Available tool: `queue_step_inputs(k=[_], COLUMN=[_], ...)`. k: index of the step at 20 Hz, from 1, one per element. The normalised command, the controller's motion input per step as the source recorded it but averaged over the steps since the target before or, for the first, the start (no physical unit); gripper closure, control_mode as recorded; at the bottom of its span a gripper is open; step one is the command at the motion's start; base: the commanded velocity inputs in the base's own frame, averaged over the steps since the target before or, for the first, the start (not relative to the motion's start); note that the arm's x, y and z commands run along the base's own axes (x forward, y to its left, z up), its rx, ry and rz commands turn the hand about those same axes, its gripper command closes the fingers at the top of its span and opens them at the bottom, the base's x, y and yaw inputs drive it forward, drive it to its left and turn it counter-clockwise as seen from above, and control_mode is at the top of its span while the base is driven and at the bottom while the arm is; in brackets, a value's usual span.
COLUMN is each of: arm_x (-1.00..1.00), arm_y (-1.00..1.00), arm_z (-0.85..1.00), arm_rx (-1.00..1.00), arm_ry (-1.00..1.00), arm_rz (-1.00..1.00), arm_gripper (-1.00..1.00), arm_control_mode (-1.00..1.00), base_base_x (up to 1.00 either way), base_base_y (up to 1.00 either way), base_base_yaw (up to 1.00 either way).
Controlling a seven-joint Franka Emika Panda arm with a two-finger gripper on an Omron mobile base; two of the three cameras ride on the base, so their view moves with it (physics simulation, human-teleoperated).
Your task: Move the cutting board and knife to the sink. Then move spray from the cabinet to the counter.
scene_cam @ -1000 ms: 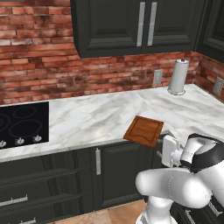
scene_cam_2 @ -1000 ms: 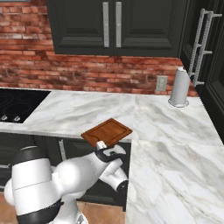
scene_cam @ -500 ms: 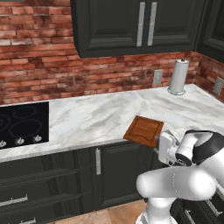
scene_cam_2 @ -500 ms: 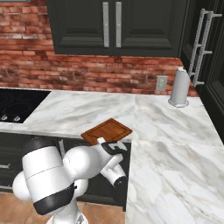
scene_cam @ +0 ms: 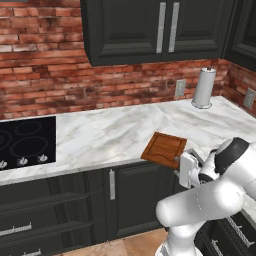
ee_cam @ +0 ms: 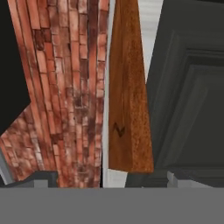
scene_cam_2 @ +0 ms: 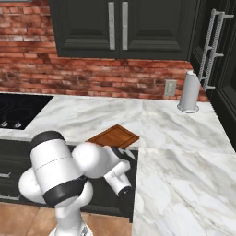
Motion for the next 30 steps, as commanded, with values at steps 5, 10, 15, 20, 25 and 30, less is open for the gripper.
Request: queue_step_inputs(k=[5, 10, 15, 20, 25, 30], arm_x=[0.01, 0.11, 0.12, 0.10, 0.04, 0.08], arm_y=[0.00, 0.00, 0.00, 0.00, 0.00, -0.04], arm_z=[0.00, -0.03, -0.05, -0.09, -0.16, -0.20], arm_rx=[0.00, 0.00, 0.00, 0.00, 0.00, 0.00], arm_ry=[0.00, -0.04, -0.06, -0.05, -0.06, -0.05], arm_rz=[0.00, 0.00, 0.00, 0.00, 0.00, 0.00], arm_gripper=[-1.00, -1.00, -1.00, -1.00, -1.00, -1.00], arm_control_mode=[-1.00, -1.00, -1.00, -1.00, -1.00, -1.00], base_base_x=[0.00, 0.00, 0.00, 0.00, 0.00, 0.00], base_base_y=[0.00, 0.00, 0.00, 0.00, 0.00, 0.00], base_base_yaw=[0.00, 0.00, 0.00, 0.00, 0.00, 0.00])
